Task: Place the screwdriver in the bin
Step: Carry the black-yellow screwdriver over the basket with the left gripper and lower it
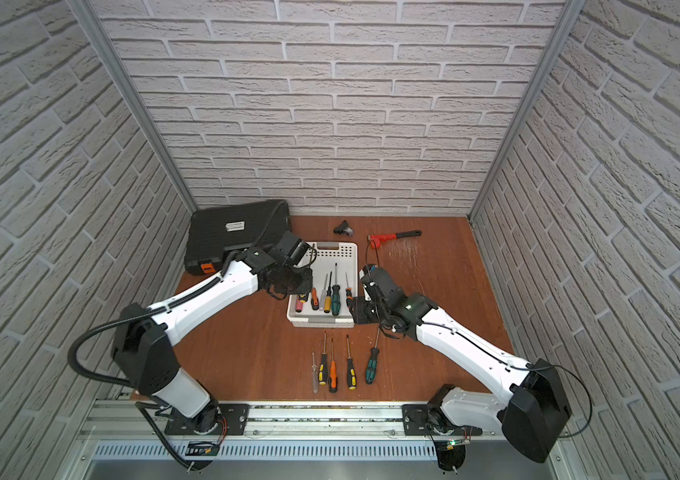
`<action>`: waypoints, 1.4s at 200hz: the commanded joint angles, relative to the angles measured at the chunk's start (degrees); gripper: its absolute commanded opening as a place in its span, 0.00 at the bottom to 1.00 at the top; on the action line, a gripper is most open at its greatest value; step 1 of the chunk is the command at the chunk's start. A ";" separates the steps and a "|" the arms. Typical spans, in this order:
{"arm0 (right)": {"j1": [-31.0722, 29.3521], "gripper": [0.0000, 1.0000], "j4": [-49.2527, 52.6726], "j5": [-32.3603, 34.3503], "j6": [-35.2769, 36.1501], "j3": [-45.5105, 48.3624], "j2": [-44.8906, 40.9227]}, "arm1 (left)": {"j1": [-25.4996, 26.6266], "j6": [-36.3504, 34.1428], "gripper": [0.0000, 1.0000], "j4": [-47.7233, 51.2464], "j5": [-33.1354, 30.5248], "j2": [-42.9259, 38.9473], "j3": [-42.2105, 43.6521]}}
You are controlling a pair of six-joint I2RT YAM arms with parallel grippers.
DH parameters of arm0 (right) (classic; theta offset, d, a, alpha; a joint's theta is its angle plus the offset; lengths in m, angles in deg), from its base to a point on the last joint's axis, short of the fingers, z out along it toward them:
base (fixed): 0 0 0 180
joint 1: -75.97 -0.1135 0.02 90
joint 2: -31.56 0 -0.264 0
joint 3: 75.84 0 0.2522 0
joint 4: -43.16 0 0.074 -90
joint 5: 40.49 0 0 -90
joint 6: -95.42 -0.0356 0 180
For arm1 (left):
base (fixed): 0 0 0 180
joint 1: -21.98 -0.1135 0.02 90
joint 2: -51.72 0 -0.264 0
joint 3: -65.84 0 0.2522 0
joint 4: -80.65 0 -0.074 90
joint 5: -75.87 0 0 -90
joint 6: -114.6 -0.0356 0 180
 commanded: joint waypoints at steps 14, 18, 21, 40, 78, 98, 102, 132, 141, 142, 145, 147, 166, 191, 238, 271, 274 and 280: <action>0.19 0.48 3.53 0.30 -1.86 2.03 -3.51 | -0.60 -0.89 0.05 -7.18 5.65 6.69 -1.54; 0.19 0.48 4.06 0.38 -1.80 2.04 -3.80 | -0.52 -0.69 0.06 -7.81 5.97 7.21 -1.23; 0.19 0.48 4.48 0.52 -1.73 2.06 -4.10 | -0.47 -0.59 0.06 -8.41 6.16 7.57 -0.91; 0.15 0.48 7.19 2.03 -1.48 2.00 -5.83 | -0.28 0.90 0.06 -11.23 6.63 9.36 0.73; 0.54 0.51 10.50 3.71 -4.29 4.22 -8.44 | 0.04 2.51 0.06 -14.01 6.35 11.19 2.78; 0.72 0.52 10.93 3.48 -5.08 5.22 -8.64 | 0.87 3.05 0.07 -13.33 5.43 12.07 2.82; 0.80 0.52 11.13 3.37 -5.05 5.23 -8.52 | 1.04 3.23 0.07 -13.17 5.27 12.28 2.96; 1.11 0.53 10.93 2.24 -5.57 6.15 -7.64 | 2.19 4.35 0.07 -14.20 4.87 12.91 4.31; 1.16 0.53 10.81 1.49 -5.78 6.60 -7.25 | 2.39 4.41 0.08 -14.03 4.33 12.95 4.36; 1.16 0.53 10.82 1.39 -5.81 6.60 -7.22 | 2.39 4.38 0.08 -14.03 4.26 12.95 4.36; 1.16 0.53 10.77 1.03 -5.90 6.87 -7.12 | 2.47 4.37 0.08 -13.96 4.03 12.95 4.33; 1.11 0.53 10.64 0.83 -5.98 7.02 -7.04 | 2.48 4.36 0.09 -13.94 3.89 12.95 4.45; 1.16 0.53 8.30 -2.07 -7.60 9.81 -7.72 | 2.66 4.10 0.13 -13.28 2.27 12.87 4.75; 1.12 0.53 5.70 -3.55 -9.60 12.70 -8.94 | 2.65 3.83 0.19 -14.02 2.73 12.72 5.25; 1.07 0.53 7.97 -2.77 -7.97 10.65 -7.54 | 2.70 3.65 0.31 -14.63 2.58 11.85 5.60; 1.07 0.53 7.72 -1.74 -7.92 10.86 -8.47 | 2.73 3.41 0.45 -14.23 2.74 9.23 5.92; 1.07 0.53 7.63 -1.64 -7.94 10.82 -8.57 | 2.69 3.37 0.46 -14.01 2.73 9.04 5.82; 1.07 0.53 7.46 -1.62 -8.06 11.03 -8.80 | 2.70 3.07 0.46 -13.38 2.51 8.62 5.51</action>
